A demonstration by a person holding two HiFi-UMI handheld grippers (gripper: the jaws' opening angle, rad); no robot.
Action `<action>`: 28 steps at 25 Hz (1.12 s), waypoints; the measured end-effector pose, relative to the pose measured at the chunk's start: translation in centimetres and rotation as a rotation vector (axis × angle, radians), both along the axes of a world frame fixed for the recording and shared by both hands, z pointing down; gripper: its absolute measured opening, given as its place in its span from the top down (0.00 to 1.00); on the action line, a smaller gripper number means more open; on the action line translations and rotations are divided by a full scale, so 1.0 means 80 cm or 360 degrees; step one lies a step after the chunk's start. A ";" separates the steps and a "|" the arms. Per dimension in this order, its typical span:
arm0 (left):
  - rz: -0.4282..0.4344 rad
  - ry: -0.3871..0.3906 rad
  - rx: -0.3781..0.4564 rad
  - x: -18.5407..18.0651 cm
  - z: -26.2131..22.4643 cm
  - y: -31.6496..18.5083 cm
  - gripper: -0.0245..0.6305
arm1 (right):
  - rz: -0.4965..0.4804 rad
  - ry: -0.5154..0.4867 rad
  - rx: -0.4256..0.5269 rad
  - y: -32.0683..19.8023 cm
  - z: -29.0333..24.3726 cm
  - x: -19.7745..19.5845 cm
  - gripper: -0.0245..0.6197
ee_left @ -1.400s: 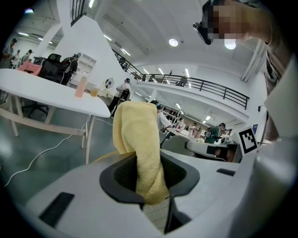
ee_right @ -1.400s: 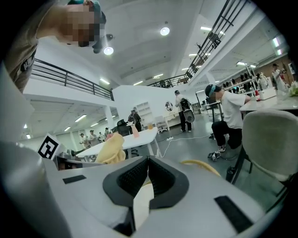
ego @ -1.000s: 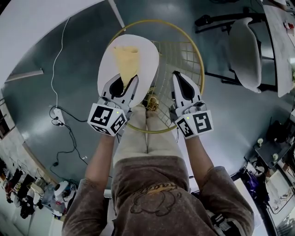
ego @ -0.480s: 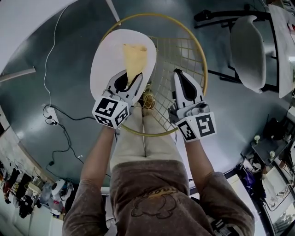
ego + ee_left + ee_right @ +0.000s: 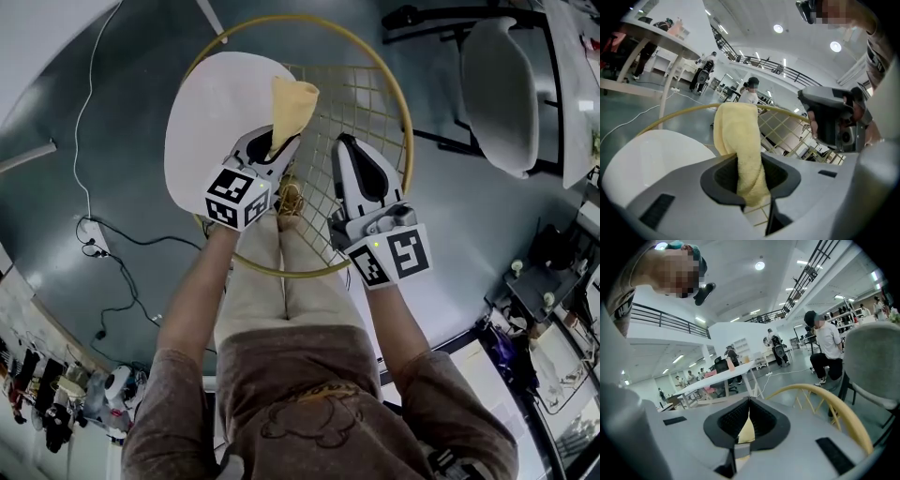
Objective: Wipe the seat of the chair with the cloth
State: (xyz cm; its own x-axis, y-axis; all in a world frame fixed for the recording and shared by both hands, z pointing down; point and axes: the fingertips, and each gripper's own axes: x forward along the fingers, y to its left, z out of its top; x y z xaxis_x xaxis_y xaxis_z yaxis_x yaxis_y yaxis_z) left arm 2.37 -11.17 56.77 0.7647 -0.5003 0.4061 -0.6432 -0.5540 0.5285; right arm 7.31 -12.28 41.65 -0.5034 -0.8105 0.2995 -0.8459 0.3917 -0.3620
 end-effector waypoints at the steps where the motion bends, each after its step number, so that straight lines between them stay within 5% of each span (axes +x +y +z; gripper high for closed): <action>1: 0.0013 -0.0004 -0.0014 0.005 0.009 -0.001 0.79 | -0.0002 -0.0002 -0.0006 0.000 0.001 0.000 0.92; 18: 0.0111 -0.0158 -0.0251 0.040 0.140 -0.032 0.79 | -0.0024 -0.0019 -0.0078 -0.005 0.017 -0.006 0.92; 28: 0.0071 -0.0325 -0.0339 0.018 0.169 -0.046 0.79 | 0.0000 -0.0018 -0.0096 -0.008 0.025 -0.004 0.92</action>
